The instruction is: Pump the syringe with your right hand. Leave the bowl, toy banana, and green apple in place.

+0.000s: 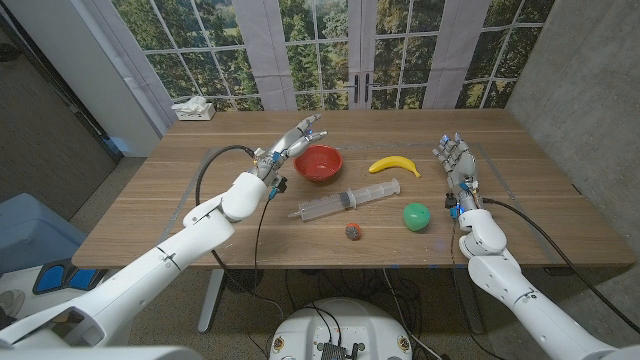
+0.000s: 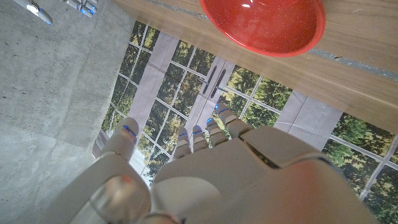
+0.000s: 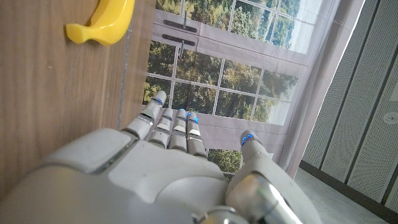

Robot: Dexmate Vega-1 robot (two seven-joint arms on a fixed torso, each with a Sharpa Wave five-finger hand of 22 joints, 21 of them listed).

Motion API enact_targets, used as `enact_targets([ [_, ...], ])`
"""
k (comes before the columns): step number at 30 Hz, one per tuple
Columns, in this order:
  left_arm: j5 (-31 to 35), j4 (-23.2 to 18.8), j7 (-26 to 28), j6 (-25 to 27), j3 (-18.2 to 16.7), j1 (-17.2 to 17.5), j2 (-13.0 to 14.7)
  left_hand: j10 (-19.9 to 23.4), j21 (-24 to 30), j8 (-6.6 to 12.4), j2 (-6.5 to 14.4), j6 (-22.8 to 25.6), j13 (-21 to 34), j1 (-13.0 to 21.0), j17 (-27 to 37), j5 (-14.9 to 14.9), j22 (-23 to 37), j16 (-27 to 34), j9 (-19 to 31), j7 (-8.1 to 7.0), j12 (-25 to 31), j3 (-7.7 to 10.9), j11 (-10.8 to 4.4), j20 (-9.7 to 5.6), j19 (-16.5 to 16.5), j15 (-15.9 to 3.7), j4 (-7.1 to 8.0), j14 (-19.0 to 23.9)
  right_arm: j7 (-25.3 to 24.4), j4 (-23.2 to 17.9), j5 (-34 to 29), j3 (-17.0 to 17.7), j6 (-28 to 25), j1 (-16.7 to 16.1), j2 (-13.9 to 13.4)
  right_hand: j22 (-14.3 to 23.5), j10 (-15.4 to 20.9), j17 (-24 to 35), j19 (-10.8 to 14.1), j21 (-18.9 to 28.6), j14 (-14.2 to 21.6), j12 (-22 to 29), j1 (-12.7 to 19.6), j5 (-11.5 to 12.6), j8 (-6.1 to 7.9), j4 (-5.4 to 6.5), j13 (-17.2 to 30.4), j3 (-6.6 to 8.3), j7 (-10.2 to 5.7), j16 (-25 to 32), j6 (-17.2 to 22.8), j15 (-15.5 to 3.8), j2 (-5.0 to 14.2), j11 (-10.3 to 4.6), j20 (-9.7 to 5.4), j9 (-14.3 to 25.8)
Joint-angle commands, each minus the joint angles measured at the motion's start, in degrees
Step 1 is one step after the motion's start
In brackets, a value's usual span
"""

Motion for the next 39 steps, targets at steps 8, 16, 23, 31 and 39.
enact_targets([
  [8, 3.21, -3.97, -3.24, 2.93, 1.29, 0.69, 1.93, -0.01, -0.2, -0.19, 0.24, 0.23, 0.19, 0.91, 0.18, -0.11, 0.32, -0.12, 0.33, 0.3, -0.29, 0.09, -0.21, -0.1, 0.33, -0.94, -0.6, 0.45, -1.33, -2.99, -0.66, 1.06, 1.17, -3.47, -0.39, 0.04, 0.49, 0.12, 0.47, -0.33, 0.26, 0.46, 0.6, -0.2, 0.22, -0.47, 0.14, 0.04, -0.22, 0.47, 0.64, 0.27, 0.29, 0.21, -0.01, 0.32],
  [16, 3.87, -4.65, -4.35, 3.25, 1.86, 0.78, 2.21, 0.16, -0.25, -0.18, 0.16, 0.31, 0.2, 1.0, 0.18, -0.14, 0.31, -0.12, 0.34, 0.53, -0.28, -0.01, -0.26, -0.12, 0.37, -1.1, -0.92, 0.66, -1.55, -3.66, -0.77, 1.51, 2.0, -4.62, -0.37, 0.05, 0.59, 0.13, 0.59, -0.6, 0.23, 0.47, 0.58, -0.2, 0.26, -0.58, 0.15, -0.01, -0.25, 0.49, 0.83, 0.22, 0.34, 0.18, 0.01, 0.32],
  [23, 4.66, -5.6, -5.45, 4.61, 2.34, 0.73, 2.53, 0.5, -0.25, -0.14, 0.16, 0.46, 0.21, 1.12, 0.18, -0.16, 0.3, -0.12, 0.36, 0.7, -0.2, -0.07, -0.26, -0.12, 0.52, -1.06, -1.2, 0.87, -1.77, -4.03, -0.83, 1.86, 2.61, -5.42, -0.24, 0.06, 0.71, 0.14, 0.67, -0.75, 0.28, 0.5, 0.56, -0.2, 0.25, -0.64, 0.15, -0.04, -0.23, 0.52, 0.87, 0.26, 0.36, 0.32, 0.01, 0.33],
  [31, 5.35, -6.44, -6.55, 4.95, 3.09, 0.76, 2.8, 0.53, -0.28, -0.14, 0.26, 0.52, 0.21, 1.28, 0.18, -0.16, 0.3, -0.11, 0.37, 0.88, -0.25, -0.08, -0.28, -0.05, 0.59, -1.23, -1.43, 1.09, -2.08, -4.56, -1.22, 2.18, 2.99, -6.18, -0.33, 0.06, 0.79, 0.14, 0.77, -0.91, 0.31, 0.52, 0.53, -0.2, 0.25, -0.7, 0.15, -0.09, -0.24, 0.55, 0.92, 0.25, 0.38, 0.3, 0.0, 0.33],
  [39, 5.79, -7.39, -7.14, 5.59, 3.29, 1.21, 3.17, 0.53, -0.29, -0.16, 0.32, 0.54, 0.22, 1.45, 0.19, -0.18, 0.3, -0.13, 0.38, 0.92, -0.3, -0.1, -0.14, -0.07, 0.71, -1.18, -1.67, 1.23, -1.75, -4.73, -1.03, 2.28, 3.3, -6.5, -0.24, 0.07, 0.82, 0.15, 0.85, -1.1, 0.34, 0.51, 0.5, -0.2, 0.24, -0.77, 0.16, -0.13, -0.25, 0.58, 0.97, 0.28, 0.39, 0.26, 0.04, 0.33],
])
